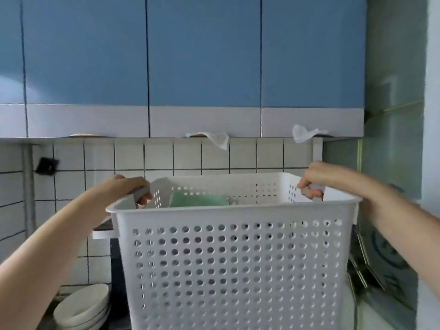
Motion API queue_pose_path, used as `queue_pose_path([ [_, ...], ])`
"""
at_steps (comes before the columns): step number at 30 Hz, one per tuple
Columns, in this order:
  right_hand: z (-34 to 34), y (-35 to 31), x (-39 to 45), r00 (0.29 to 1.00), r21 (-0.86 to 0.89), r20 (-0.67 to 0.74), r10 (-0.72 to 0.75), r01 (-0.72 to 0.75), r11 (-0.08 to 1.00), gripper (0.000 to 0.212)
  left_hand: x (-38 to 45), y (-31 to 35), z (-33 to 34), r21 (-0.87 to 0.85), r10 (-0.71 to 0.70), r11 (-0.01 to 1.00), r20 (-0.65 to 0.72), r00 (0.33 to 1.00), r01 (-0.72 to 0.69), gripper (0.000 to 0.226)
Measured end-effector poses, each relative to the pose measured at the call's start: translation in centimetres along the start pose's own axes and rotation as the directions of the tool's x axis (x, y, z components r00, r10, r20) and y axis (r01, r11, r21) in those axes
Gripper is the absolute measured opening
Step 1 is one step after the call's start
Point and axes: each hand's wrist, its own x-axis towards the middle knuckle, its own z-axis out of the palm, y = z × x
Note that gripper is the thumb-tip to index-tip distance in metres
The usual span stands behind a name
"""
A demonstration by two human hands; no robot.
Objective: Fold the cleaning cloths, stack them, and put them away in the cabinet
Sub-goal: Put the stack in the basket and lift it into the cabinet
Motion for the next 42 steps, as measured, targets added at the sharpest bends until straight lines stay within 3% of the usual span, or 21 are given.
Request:
queue_pose_path([
  [3, -2.5, -1.5, 0.7, 0.999, -0.032, -0.048, -0.008, 0.007, 0.999, 0.03, 2.5, 2.8, -0.7, 0.11, 0.054, 0.993, -0.007, 0.999, -0.053, 0.026],
  [5, -3.6, -1.9, 1.1, 0.996, -0.026, -0.09, 0.007, -0.009, 1.0, 0.027, 3.9, 4.1, -0.7, 0.138, 0.077, 0.988, -0.008, 0.997, -0.075, 0.028],
  [8, -4.8, -2.0, 1.1, 0.991, -0.025, -0.128, 0.046, -0.05, 0.998, 0.029, 5.5, 6.1, 0.1, 0.319, 0.127, 0.94, -0.002, 0.992, -0.12, 0.029],
  [12, -6.5, -2.1, 0.0, 0.981, -0.002, -0.179, 0.076, -0.077, 0.997, 0.027, 7.9, 8.8, 2.0, 0.611, 0.315, 0.75, 0.007, 0.949, -0.254, 0.034],
  [16, -7.7, -1.8, -0.8, 0.969, 0.067, -0.242, 0.054, -0.039, 0.997, 0.037, 10.7, 10.8, 4.0, 0.654, 0.561, 0.57, 0.131, 0.817, -0.497, 0.018],
  [18, -8.2, -1.6, -0.7, 0.956, 0.085, -0.29, 0.041, -0.017, 0.996, 0.036, 12.3, 11.5, 5.1, 0.675, 0.615, 0.487, 0.186, 0.766, -0.555, 0.028],
  [21, -8.5, -1.5, -0.5, 0.946, 0.093, -0.317, 0.059, -0.031, 0.995, 0.03, 14.6, 11.8, 6.5, 0.703, 0.66, 0.381, 0.248, 0.709, -0.601, 0.049],
  [25, -8.8, -1.1, 0.4, 0.958, 0.137, -0.268, 0.1, -0.065, 0.988, 0.015, 17.6, 11.1, 8.5, 0.71, 0.612, 0.37, 0.299, 0.732, -0.599, 0.062],
  [28, -8.6, -0.7, 1.0, 0.96, 0.21, -0.245, 0.138, -0.086, 0.974, 0.014, 18.6, 10.8, 9.4, 0.797, 0.607, 0.282, 0.282, 0.743, -0.534, 0.066],
  [32, -8.0, -0.5, 1.6, 0.954, 0.247, -0.259, 0.153, -0.087, 0.965, 0.026, 18.4, 10.8, 10.1, 0.817, 0.641, 0.283, 0.229, 0.732, -0.503, 0.068],
  [38, -6.8, -1.4, 2.4, 0.955, 0.335, -0.215, 0.204, -0.124, 0.934, 0.006, 17.2, 10.5, 9.3, 0.716, 0.718, 0.399, 0.143, 0.681, -0.572, 0.055],
  [42, -6.5, -2.1, 2.8, 0.96, 0.33, -0.208, 0.19, -0.114, 0.937, 0.008, 15.6, 9.1, 8.3, 0.588, 0.845, 0.435, -0.006, 0.534, -0.682, 0.039],
])
